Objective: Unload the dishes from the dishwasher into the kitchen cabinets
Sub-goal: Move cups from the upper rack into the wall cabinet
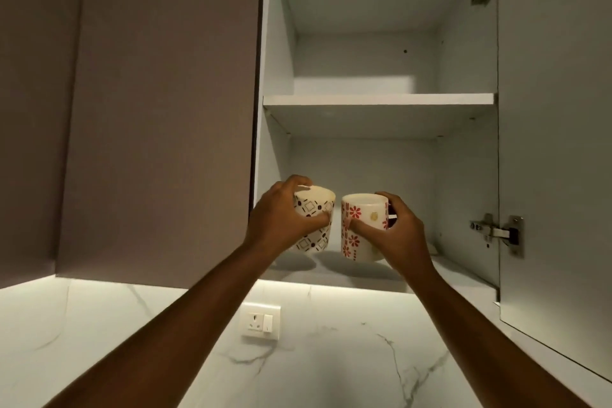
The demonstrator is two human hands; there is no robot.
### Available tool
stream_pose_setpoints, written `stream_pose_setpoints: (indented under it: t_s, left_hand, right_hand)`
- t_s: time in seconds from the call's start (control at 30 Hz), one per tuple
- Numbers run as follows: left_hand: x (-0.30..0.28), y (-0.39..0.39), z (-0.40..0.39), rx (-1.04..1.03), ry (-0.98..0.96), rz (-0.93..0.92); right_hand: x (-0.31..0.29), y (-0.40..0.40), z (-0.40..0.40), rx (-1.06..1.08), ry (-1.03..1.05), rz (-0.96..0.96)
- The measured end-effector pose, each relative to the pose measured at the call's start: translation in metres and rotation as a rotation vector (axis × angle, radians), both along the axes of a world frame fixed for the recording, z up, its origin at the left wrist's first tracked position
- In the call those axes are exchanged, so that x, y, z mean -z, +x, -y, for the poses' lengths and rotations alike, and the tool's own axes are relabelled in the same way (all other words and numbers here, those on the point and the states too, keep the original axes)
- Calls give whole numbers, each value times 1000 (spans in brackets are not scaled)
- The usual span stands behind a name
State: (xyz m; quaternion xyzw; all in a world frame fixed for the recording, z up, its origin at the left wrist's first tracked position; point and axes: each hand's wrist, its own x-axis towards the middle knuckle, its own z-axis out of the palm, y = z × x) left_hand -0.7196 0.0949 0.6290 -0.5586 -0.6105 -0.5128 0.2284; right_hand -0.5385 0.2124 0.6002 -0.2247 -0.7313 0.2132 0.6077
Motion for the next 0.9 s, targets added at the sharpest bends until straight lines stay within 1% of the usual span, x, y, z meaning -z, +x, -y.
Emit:
stream_pose_setpoints:
  t_s: [0.13, 0.3, 0.43, 0.6, 0.77, 0.9]
  left_hand:
    - [-1, -16, -38, -54, -42, -53]
    - [9, -35, -79, -113, -122, -32]
    - [8, -49, -100, -124, -177, 18]
    - [12, -63, -114, -136, -185, 48]
    - [13, -66, -120, -134, -228, 59]
    - [20, -68, -120, -143, -253, 46]
  right_hand:
    - [-10, -21, -32, 96, -26, 61]
    - [-9, -40, -65, 134, -84, 227]
    - [-15, -46, -87, 168, -133, 304]
    - [-15, -53, -103, 145, -194, 322]
    - [-14, -62, -109, 118, -188, 367]
    - [-10, -72, -112, 96, -223, 344]
